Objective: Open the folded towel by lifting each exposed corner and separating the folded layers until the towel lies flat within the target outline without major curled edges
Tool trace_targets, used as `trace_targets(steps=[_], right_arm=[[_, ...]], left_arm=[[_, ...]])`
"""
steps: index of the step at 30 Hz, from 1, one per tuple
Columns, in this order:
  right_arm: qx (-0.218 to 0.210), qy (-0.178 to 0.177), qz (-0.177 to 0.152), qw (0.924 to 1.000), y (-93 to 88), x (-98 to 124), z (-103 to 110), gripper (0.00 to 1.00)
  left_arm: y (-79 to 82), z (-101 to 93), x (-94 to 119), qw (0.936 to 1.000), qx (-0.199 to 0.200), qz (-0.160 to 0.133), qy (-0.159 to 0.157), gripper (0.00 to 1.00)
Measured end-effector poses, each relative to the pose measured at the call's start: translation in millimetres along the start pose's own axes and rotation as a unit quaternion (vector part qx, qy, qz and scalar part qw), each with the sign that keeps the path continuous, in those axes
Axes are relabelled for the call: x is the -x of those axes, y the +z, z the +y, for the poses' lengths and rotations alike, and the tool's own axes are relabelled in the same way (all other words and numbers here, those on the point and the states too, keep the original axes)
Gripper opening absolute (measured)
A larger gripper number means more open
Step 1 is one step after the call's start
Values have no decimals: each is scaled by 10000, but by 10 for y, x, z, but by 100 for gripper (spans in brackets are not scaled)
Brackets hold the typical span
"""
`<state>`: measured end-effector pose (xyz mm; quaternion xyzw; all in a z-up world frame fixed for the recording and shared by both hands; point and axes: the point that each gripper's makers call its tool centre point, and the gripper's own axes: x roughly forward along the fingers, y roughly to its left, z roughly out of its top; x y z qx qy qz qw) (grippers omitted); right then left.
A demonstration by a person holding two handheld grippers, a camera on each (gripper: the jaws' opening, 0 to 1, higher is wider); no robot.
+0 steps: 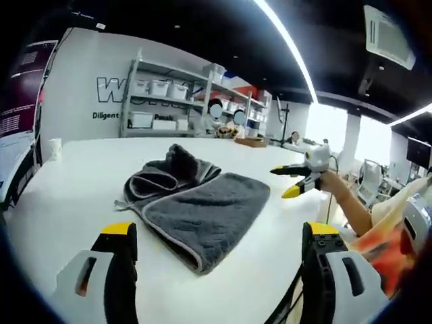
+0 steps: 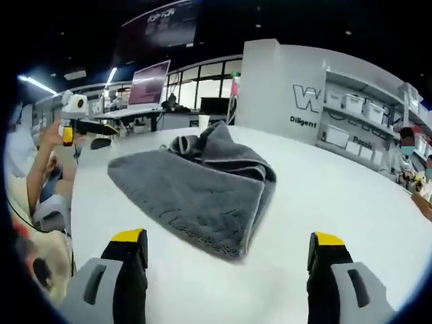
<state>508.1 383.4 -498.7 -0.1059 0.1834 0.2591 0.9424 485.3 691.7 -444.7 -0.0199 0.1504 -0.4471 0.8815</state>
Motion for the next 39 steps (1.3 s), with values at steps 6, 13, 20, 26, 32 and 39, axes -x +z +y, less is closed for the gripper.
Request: trace_targets(steps=[6, 13, 20, 26, 32, 39], right_arm=[[110, 136, -27, 9998, 58, 17, 102, 99], [419, 328, -11, 9986, 118, -1, 289, 96], [634, 690, -125, 9955, 271, -71, 572, 91], [1081, 1020, -37, 9889, 404, -185, 847, 70], [1456, 1333, 18, 9803, 472, -370, 1116, 55], [1726, 1748, 180, 9692, 442, -584, 1450, 39]], left_arm=[[-70, 21, -22, 9998, 11, 182, -3, 100], [-107, 68, -18, 9995, 71, 293, 31, 99], [-137, 91, -14, 9992, 91, 375, 54, 98], [-132, 53, -2, 9992, 58, 403, -6, 97], [-145, 53, 17, 9991, 93, 414, 17, 96], [-134, 57, 39, 9990, 79, 431, 9, 96]])
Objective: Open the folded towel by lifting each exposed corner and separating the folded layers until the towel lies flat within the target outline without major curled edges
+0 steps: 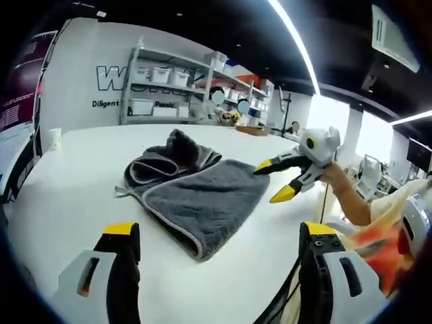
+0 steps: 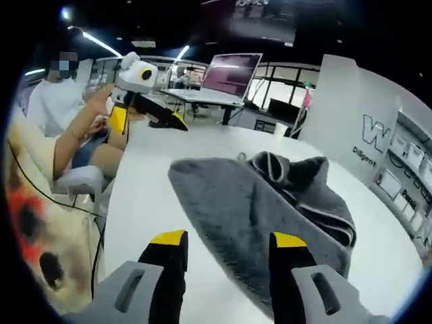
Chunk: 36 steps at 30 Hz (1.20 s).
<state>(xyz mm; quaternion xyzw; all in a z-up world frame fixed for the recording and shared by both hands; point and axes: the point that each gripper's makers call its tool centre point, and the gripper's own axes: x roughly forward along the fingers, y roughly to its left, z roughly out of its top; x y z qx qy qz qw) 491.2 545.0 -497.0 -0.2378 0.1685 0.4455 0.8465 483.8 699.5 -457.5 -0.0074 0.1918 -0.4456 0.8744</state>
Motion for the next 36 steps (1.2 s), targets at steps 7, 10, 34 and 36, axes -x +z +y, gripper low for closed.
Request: trace_targets(steps=[7, 10, 34, 36], right_arm=[[-54, 225, 166, 9996, -61, -228, 127, 26], [-61, 251, 235, 9994, -99, -273, 162, 16], [-309, 200, 355, 9987, -259, -217, 5, 1], [-307, 181, 360, 9987, -287, -184, 5, 0]], left_arm=[[-10, 6, 1, 10000, -14, 48, -20, 95], [-26, -1, -12, 10000, -9, 79, -36, 94], [21, 17, 51, 10000, 85, -37, 35, 89], [29, 26, 63, 9999, 111, -73, 57, 88]])
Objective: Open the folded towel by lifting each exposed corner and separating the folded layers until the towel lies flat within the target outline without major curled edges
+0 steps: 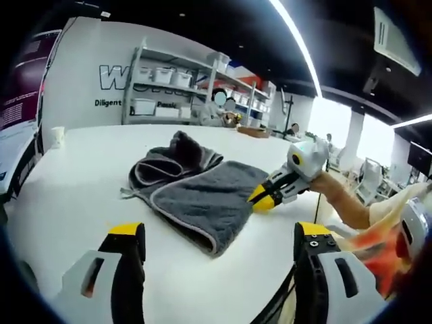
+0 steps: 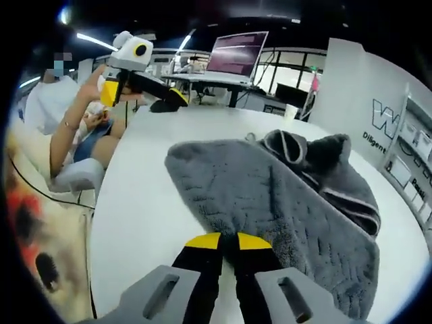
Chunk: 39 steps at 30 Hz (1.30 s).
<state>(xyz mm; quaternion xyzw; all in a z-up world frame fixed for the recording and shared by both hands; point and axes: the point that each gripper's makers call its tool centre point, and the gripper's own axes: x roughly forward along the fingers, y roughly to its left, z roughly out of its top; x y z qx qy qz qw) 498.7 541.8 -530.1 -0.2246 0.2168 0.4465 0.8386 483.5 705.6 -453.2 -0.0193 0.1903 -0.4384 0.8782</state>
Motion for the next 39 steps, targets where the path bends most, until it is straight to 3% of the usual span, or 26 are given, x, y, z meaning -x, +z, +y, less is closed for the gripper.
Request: trace_targets(steps=[7, 20, 28, 39], right_arm=[[-89, -143, 58, 9998, -136, 156, -140, 0], [-561, -635, 162, 9963, -496, 575, -608, 0], [-842, -955, 245, 9916, -729, 819, -742, 0], [-1393, -1334, 110, 9812, -942, 1006, -988, 0]], left_arm=[[0, 5, 14, 10000, -35, 17, 44, 88], [-76, -61, -57, 9996, -127, 214, -94, 91], [-163, -159, -127, 9980, -325, 473, -258, 96], [-201, -196, -141, 9970, -398, 574, -318, 98]])
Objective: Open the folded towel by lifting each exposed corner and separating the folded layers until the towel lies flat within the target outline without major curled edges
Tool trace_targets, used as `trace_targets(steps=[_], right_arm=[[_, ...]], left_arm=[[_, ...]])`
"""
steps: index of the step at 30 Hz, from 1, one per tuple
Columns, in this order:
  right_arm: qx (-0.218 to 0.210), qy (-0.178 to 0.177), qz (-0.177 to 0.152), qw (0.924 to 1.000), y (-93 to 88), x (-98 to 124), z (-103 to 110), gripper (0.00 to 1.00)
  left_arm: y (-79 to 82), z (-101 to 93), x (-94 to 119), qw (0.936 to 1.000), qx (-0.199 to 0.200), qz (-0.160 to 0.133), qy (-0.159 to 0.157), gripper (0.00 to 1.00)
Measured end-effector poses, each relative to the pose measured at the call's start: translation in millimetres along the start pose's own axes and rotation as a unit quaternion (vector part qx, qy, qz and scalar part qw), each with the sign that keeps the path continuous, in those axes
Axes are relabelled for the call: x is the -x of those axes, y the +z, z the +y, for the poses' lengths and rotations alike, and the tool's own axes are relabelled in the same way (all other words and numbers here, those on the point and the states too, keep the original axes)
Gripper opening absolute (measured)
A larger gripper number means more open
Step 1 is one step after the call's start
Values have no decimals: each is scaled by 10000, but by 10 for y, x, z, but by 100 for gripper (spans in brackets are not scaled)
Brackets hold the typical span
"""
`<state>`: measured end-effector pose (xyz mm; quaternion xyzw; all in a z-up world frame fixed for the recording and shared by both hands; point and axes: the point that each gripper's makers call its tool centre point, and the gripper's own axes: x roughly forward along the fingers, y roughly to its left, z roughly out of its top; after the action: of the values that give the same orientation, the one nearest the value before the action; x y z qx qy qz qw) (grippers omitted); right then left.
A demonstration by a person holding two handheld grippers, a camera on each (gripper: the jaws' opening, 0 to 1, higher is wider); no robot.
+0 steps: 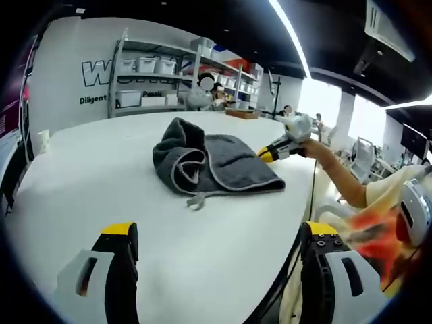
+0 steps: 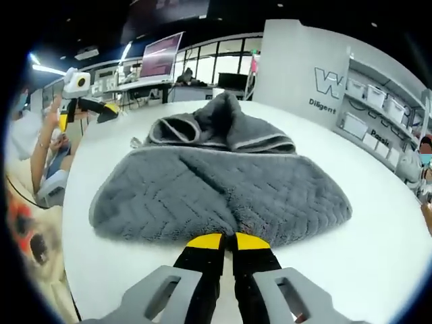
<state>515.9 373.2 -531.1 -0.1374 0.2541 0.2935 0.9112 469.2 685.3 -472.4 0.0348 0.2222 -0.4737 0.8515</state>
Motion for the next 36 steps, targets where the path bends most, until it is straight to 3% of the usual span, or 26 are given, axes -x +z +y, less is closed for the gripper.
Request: trace_targets(steps=[11, 14, 18, 20, 22, 24, 27, 33, 36], right_arm=[[-532, -323, -188, 9979, -50, -9, -283, 0], [-564, -474, -218, 9970, -62, -2, -292, 0], [-290, -664, -170, 9972, -70, 3, -352, 4], [-158, -999, -16, 9949, -108, 71, -449, 12], [-89, -1279, 103, 9917, -143, 121, -526, 31], [-155, -1666, 151, 9858, -177, 217, -626, 42], [-176, -1701, 128, 9852, -186, 272, -604, 49], [-123, -1368, -143, 9904, -89, 375, -442, 61], [11, -1121, -248, 9934, -6, 398, -326, 74]], left_arm=[[-7, -11, -2, 10000, 10, 24, -36, 98], [-7, -15, -5, 10000, 2, 29, -43, 98], [-19, -11, -21, 10000, 5, 65, -67, 98], [-28, -9, -30, 9999, 16, 86, -73, 98], [-36, 3, -38, 9999, 23, 109, -74, 98], [-43, -12, -46, 9999, 15, 123, -85, 98], [-45, -25, -55, 9999, 14, 125, -97, 98], [-77, -58, -86, 9998, 18, 174, -119, 97], [-94, -85, -100, 9997, 12, 200, -145, 97]])
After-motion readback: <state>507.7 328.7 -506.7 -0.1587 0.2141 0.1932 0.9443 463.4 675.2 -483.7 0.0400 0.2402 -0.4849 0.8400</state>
